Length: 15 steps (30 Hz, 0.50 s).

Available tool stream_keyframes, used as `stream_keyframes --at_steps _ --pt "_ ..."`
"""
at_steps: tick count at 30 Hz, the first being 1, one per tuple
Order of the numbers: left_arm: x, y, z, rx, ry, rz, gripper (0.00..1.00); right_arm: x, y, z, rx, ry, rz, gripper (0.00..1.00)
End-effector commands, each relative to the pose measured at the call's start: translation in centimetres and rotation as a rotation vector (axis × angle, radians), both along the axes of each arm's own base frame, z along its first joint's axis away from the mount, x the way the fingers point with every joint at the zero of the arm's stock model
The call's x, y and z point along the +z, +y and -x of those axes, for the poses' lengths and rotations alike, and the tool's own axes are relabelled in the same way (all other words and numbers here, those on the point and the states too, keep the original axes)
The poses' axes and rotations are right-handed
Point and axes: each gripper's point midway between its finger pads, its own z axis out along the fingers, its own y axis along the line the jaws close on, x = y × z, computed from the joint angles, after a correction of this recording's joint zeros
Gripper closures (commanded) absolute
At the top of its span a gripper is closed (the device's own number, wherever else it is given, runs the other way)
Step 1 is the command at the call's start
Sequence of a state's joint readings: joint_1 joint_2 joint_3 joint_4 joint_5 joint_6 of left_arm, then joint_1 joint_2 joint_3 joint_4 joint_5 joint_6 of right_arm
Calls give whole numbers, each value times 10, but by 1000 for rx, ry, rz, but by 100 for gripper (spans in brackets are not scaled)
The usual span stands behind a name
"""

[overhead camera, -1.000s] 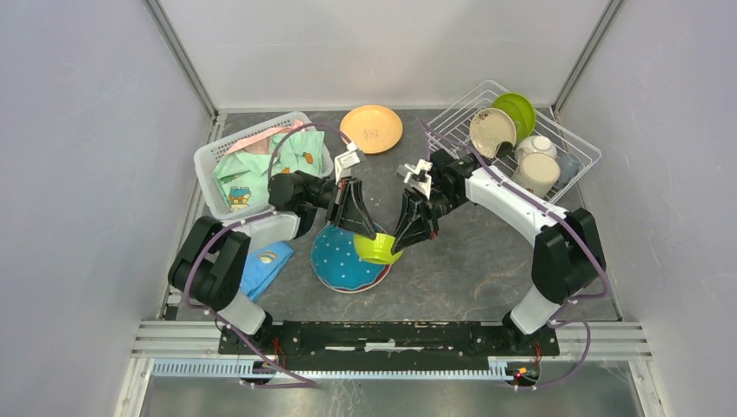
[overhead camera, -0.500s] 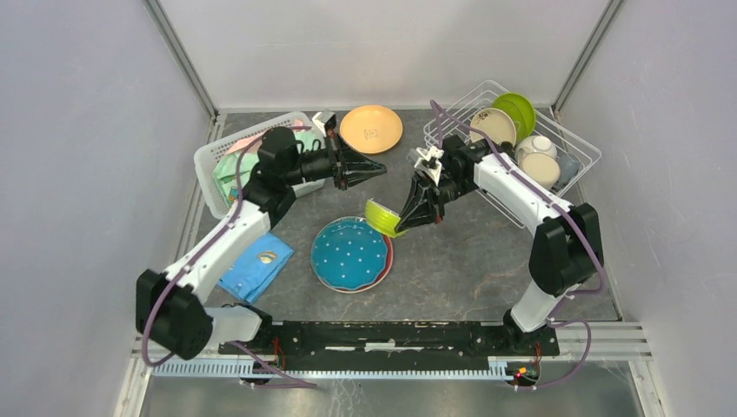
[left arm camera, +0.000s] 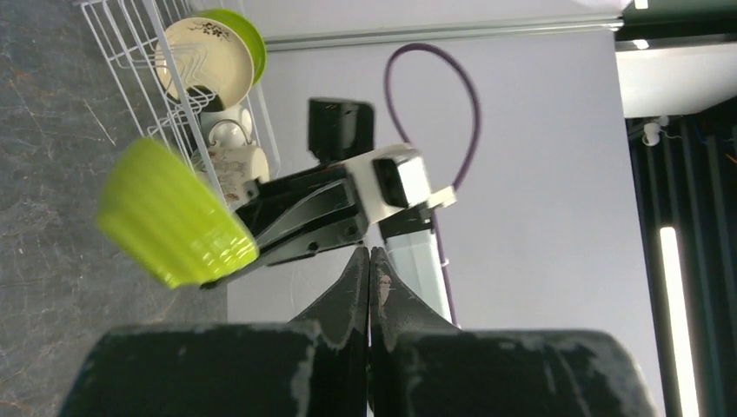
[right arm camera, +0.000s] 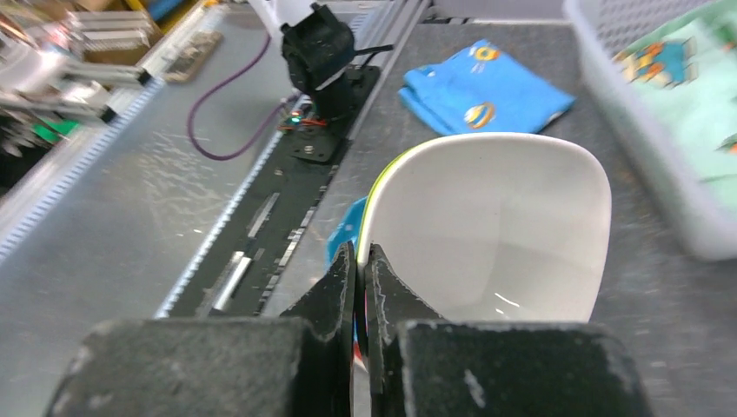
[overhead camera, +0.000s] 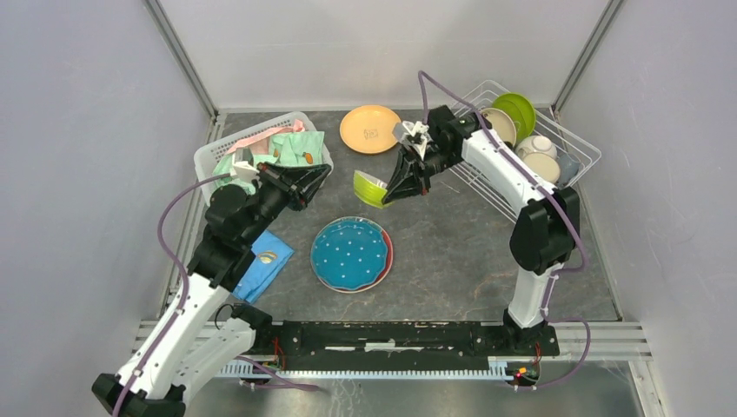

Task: Load the mixed dishes into the dish rack
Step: Turn the bowl upside down on the dish rack.

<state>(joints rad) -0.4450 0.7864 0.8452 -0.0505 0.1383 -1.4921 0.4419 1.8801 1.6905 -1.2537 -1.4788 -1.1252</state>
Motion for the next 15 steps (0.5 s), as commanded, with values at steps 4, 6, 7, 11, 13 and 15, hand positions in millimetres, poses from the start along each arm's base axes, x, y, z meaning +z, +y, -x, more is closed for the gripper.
stream_keyframes --at_steps 4,6,7,11,13,15 --pt "-10 1 14 -32 -4 25 98 64 23 -84 -450 -466 162 100" --pt "-10 3 17 -24 29 9 98 95 19 -93 -605 -659 30 100" --pt "-10 6 17 -8 46 1 98 116 17 -89 -632 -657 -91 100" --pt "-10 26 16 100 64 -9 98 150 15 -84 -715 -423 -316 100" --pt "-10 32 18 126 54 -5 98 149 16 -81 -728 -255 -371 100" --pt "-16 37 19 147 52 -4 98 144 15 -74 -681 -94 -424 100"
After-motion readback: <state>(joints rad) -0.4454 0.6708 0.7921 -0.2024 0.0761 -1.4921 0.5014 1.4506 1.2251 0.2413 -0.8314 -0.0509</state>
